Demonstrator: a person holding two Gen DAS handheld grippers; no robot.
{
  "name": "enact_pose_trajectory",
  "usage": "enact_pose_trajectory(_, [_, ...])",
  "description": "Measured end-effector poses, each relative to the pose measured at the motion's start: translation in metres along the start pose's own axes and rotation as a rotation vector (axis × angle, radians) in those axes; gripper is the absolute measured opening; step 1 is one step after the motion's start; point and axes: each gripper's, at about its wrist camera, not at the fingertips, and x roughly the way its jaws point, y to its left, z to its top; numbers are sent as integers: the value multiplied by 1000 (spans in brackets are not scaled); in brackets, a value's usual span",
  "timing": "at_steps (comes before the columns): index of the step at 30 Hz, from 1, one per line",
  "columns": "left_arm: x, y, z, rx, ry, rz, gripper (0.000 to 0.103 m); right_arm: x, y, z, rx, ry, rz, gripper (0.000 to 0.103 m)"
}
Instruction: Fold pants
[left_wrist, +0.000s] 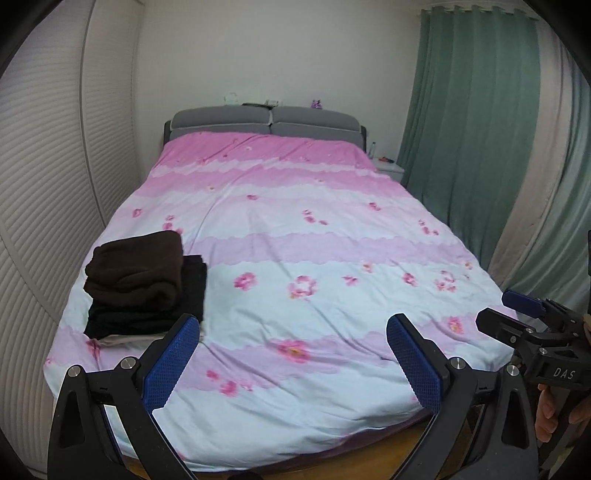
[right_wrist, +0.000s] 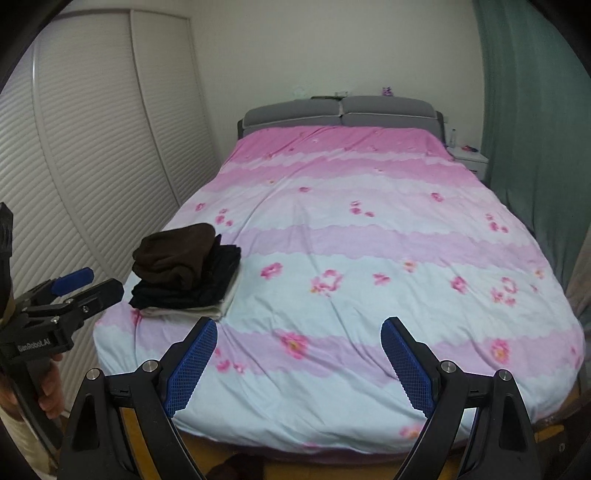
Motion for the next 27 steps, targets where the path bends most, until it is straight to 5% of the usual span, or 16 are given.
enact_pose_trajectory(13, [-41, -84, -14, 82, -44, -9, 103, -86, -60, -35, 43, -42, -16, 91])
enact_pose_trajectory(27, [-51, -95, -16, 100, -55, -10, 103, -110, -76, -48, 74, -57, -39, 91])
